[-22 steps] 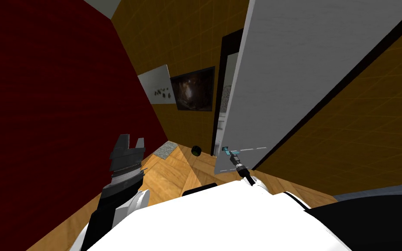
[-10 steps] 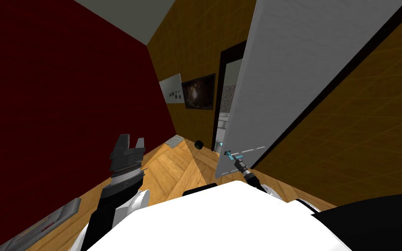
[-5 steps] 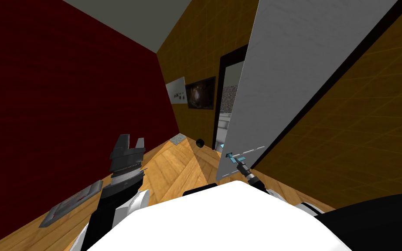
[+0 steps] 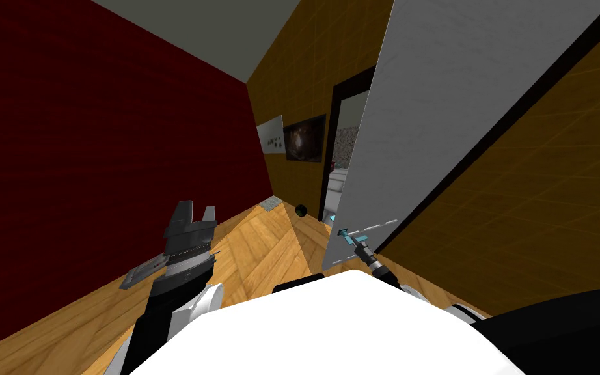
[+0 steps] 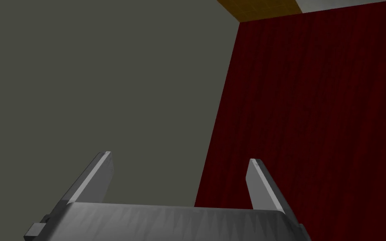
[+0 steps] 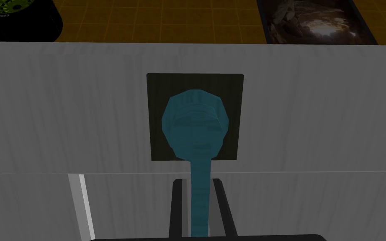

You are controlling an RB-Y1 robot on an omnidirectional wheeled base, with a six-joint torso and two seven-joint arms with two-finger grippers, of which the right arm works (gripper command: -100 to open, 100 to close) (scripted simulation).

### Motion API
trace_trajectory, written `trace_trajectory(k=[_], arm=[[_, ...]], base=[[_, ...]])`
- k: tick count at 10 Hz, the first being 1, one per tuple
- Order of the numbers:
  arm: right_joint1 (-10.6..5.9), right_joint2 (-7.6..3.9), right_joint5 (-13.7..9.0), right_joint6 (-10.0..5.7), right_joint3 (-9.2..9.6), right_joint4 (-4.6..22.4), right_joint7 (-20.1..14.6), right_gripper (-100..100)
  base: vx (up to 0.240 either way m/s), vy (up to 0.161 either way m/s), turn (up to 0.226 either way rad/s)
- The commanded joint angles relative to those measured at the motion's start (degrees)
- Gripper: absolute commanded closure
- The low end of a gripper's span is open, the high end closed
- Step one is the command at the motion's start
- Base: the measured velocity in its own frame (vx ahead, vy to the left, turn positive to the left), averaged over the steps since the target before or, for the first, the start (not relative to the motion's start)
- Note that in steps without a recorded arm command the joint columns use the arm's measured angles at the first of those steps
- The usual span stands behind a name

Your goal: Pull the door open

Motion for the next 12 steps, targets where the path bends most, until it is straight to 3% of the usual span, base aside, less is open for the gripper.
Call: trace_trajectory(k=[1, 7, 12], arm=[[-0.05, -0.16, 0.14, -1.13, 0.0, 1.18, -0.18, 100], [0.39, -0.6, 0.55, -3.34, -0.03, 2.54, -0.67, 100], [-0.13, 0.74, -0.41, 0.75, 0.76, -0.59, 1.08, 100]], base=[[-0.174, -0.07, 0.155], [-0.176, -0.066, 0.14], [-0.143, -0.044, 0.083]])
